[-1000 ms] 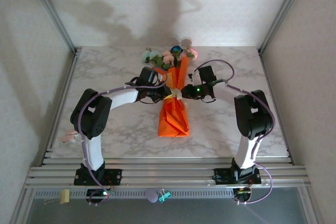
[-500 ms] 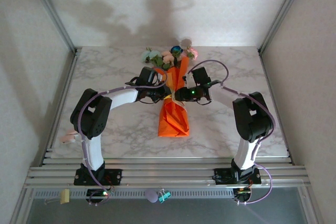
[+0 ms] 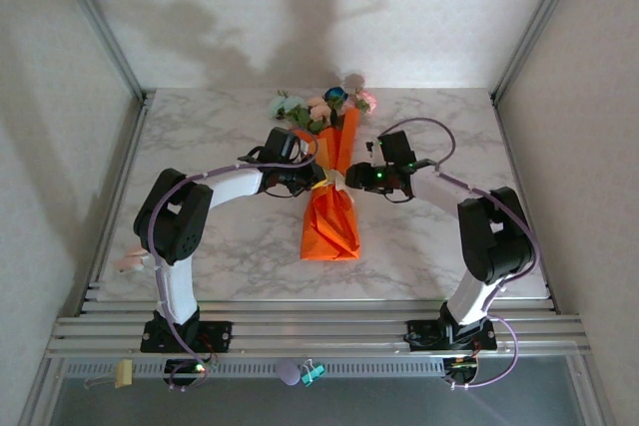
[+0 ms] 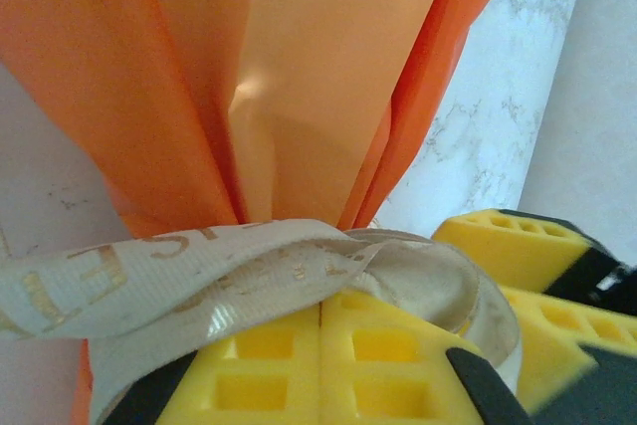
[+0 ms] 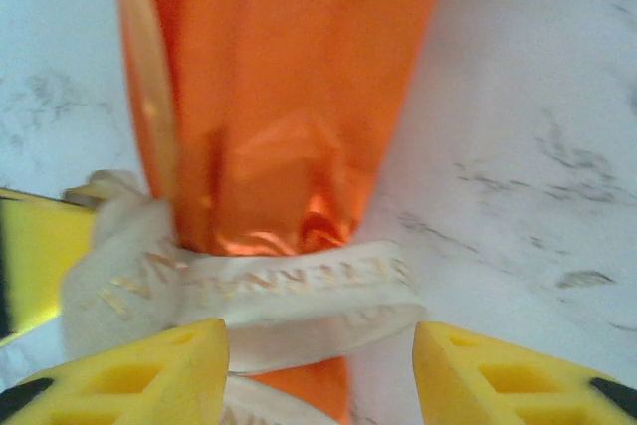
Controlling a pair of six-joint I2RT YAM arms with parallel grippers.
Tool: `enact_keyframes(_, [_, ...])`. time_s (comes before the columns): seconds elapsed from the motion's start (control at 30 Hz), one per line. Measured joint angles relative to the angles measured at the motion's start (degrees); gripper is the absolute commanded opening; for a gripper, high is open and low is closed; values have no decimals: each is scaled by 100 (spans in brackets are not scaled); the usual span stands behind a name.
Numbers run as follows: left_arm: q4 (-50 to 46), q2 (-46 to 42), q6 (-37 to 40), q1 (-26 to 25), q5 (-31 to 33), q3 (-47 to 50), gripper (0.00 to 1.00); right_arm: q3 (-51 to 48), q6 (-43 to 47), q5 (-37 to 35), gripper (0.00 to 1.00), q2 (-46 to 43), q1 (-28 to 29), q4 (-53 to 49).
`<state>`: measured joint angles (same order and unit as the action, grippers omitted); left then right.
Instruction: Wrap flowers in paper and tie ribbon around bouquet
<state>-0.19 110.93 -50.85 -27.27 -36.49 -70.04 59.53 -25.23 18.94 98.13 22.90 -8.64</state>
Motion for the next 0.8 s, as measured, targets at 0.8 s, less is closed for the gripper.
enact_keyframes(0.8, [0, 0, 2, 0, -2, 0, 0, -48, -6260, 376, 48, 984, -262, 826])
